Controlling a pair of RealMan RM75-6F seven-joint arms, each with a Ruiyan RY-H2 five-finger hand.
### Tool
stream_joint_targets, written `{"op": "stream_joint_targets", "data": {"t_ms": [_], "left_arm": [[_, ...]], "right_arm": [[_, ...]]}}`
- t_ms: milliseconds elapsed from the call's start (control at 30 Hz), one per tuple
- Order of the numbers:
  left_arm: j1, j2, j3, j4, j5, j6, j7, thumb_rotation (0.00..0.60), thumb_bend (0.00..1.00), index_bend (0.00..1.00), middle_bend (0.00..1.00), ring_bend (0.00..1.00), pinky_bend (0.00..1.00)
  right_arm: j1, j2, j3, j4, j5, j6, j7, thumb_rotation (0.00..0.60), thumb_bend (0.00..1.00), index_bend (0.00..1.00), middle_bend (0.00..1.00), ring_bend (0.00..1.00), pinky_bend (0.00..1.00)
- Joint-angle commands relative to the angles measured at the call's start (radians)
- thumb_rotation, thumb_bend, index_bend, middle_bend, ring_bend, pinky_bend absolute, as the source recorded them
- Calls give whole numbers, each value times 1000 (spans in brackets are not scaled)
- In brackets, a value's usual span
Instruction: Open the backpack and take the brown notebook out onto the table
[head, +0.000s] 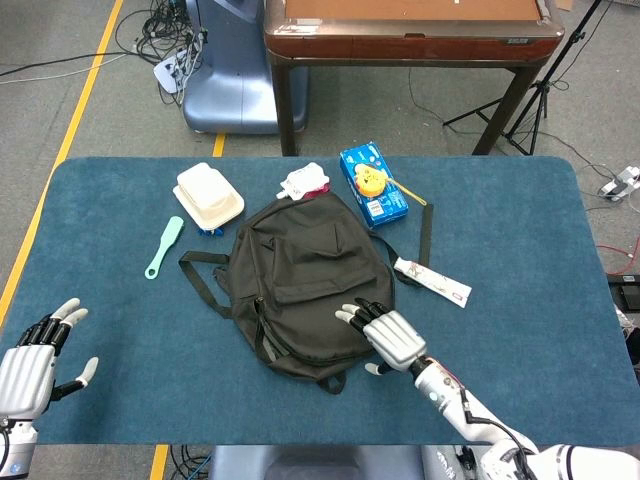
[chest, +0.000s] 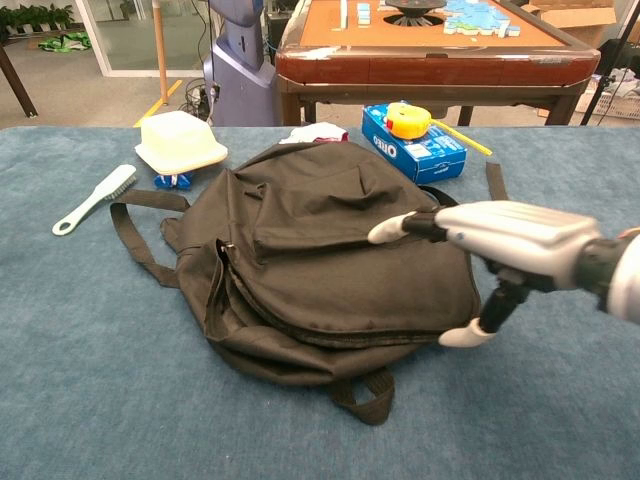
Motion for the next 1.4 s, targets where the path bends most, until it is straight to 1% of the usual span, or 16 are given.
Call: {"op": "stream_joint_targets", "data": {"t_ms": [33, 300, 567, 700, 800, 867, 967, 1233, 1400], "left_arm": [[0, -1, 0, 6, -1, -2, -6, 600, 270, 198, 126, 156, 199], [3, -2, 0, 24, -4, -2, -27, 600, 270, 198, 126, 156, 199], [7, -4, 0, 36, -4, 0, -43, 600, 270, 198, 126, 156, 199], [8, -4, 0, 39, -4, 0, -46, 600, 270, 197, 126, 156, 199], [9, -5, 0, 39, -4, 0, -46, 600, 270, 198, 126, 156, 199], [10, -4, 0, 38, -4, 1, -45, 600, 270, 198, 126, 156, 199], [10, -2, -1, 36, -5, 1, -43, 600, 269, 198, 126, 156, 199], [8, -5, -2, 35, -7, -5, -41, 600, 269, 198, 126, 156, 199], [8, -5, -2, 34, -8, -5, -38, 600, 269, 198, 126, 156, 198]], "right_arm": [[39, -63, 8, 41, 35, -13, -50, 600, 133, 124, 103, 0, 168], [88, -152, 17, 111, 90, -14, -84, 600, 133, 124, 103, 0, 168], [120, -192, 32, 156, 121, 2, -91, 600, 137, 124, 103, 0, 168], [139, -202, 41, 183, 150, -4, -92, 600, 167, 124, 108, 0, 168], [147, -206, 43, 195, 164, -5, -89, 600, 227, 124, 118, 0, 168], [153, -202, 46, 198, 176, -6, -88, 600, 254, 124, 125, 0, 168], [160, -184, 46, 182, 191, -9, -89, 600, 256, 124, 133, 0, 168], [164, -101, 19, 92, 231, -18, -98, 600, 256, 124, 139, 0, 168], [168, -74, 5, 66, 243, -16, -97, 600, 256, 124, 139, 0, 168]]}}
